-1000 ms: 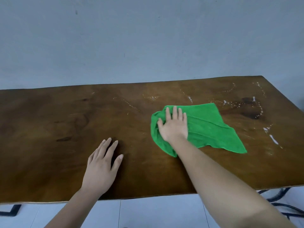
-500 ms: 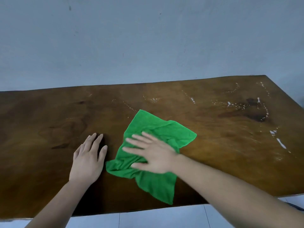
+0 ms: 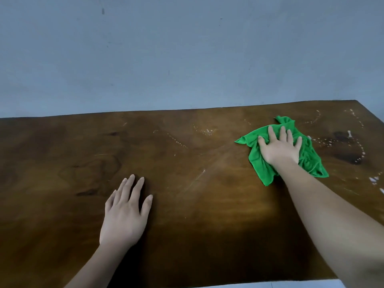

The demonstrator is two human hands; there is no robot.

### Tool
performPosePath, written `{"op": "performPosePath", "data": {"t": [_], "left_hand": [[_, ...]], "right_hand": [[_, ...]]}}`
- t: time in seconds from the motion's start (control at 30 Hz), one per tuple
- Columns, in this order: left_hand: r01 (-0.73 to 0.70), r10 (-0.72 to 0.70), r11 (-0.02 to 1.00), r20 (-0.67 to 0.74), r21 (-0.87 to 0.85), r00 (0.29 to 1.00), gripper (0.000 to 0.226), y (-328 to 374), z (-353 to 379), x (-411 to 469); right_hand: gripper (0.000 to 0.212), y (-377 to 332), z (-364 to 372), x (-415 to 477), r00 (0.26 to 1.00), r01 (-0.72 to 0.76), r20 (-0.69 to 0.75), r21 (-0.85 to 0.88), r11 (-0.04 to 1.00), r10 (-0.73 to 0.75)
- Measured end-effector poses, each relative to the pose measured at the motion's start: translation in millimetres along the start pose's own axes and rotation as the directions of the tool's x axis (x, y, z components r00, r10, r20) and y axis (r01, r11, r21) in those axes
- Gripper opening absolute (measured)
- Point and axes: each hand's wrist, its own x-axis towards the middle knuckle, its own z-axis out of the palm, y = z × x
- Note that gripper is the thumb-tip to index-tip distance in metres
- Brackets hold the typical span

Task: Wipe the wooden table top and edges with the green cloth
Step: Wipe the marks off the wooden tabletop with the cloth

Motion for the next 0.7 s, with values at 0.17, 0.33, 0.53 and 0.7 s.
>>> {"op": "performPosePath", "data": {"t": [0.17,0.33,0.53,0.7], "left_hand": [[0.006,-0.006,1.000,0.003,0.000,1.000,0.074,2,-1,0],[0.005,-0.005,1.000,-0.010,-0.014,1.000,0.067,1,-1,1],[-0.014,0.012,0.998,-0.038,-0.060,0.999,0.060,-5,2,0],[-0.009,0.008,0.999,-0.033,-0.043,0.999,0.060,-3,-1,2]], "right_hand": [[0.081,-106,11,-27,0.989,0.146,0.011,-0.038,0.989,-0.146],[0.084,-206,33,-112,0.844,0.535,0.086,-0.063,0.842,-0.530],[0.080,-188,44,-193,0.420,0.906,0.218,-0.050,0.420,-0.881],[0.069,-116,22,-158,0.239,0.971,0.252,-0.046,0.236,-0.938]]}}
